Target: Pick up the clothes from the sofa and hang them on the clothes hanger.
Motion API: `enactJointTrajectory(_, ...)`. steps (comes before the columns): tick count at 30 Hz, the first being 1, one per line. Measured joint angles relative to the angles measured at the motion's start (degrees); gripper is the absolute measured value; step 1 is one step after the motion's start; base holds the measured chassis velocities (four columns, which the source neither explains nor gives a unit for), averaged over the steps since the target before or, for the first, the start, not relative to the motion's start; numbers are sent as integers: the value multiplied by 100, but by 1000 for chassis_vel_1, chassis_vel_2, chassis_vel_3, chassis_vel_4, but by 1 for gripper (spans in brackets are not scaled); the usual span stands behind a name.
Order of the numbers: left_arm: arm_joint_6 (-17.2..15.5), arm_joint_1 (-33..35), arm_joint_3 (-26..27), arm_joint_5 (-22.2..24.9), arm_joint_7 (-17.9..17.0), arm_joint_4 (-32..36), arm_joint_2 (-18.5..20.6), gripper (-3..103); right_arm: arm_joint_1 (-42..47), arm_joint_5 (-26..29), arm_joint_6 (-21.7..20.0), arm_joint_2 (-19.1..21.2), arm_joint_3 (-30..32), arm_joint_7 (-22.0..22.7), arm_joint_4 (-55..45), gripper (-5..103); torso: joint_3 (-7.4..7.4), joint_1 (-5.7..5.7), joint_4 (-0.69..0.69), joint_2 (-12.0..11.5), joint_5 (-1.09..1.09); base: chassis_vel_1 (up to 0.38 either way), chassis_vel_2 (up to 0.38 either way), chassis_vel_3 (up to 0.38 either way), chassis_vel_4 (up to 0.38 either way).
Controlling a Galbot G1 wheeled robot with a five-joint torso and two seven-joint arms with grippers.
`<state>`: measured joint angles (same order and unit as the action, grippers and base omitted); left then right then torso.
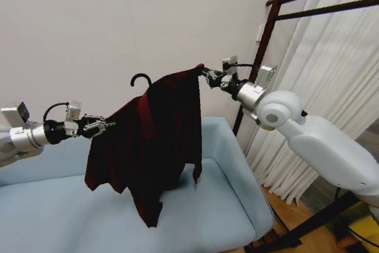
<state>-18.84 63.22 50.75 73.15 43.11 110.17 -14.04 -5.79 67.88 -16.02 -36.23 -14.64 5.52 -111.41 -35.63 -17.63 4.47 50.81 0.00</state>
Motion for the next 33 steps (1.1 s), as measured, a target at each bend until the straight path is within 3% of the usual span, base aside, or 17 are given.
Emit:
enactJointTrajectory(12,-122,-25,61,-56,-180,132,49,2,-37,-374,11,246,-5,32,28,0,1,0,0,0,0,0,0,0,0)
enactJointTrajectory(22,-169,-20,-46,-43,-685,174,43,2,-34,-670,3,235,-7,-49,-93,0,1,0,0,0,0,0,0,0,0)
enactJointTrajectory(27,-174,-21,-104,-193,-796,210,-15,2,-155,-648,-219,215,-14,-103,-250,0,1,0,0,0,0,0,0,0,0)
enactJointTrajectory(33,-158,-20,-182,-365,-893,311,-105,2,-469,-194,-821,201,-118,79,-550,0,1,0,0,0,-2,0,0,0,0)
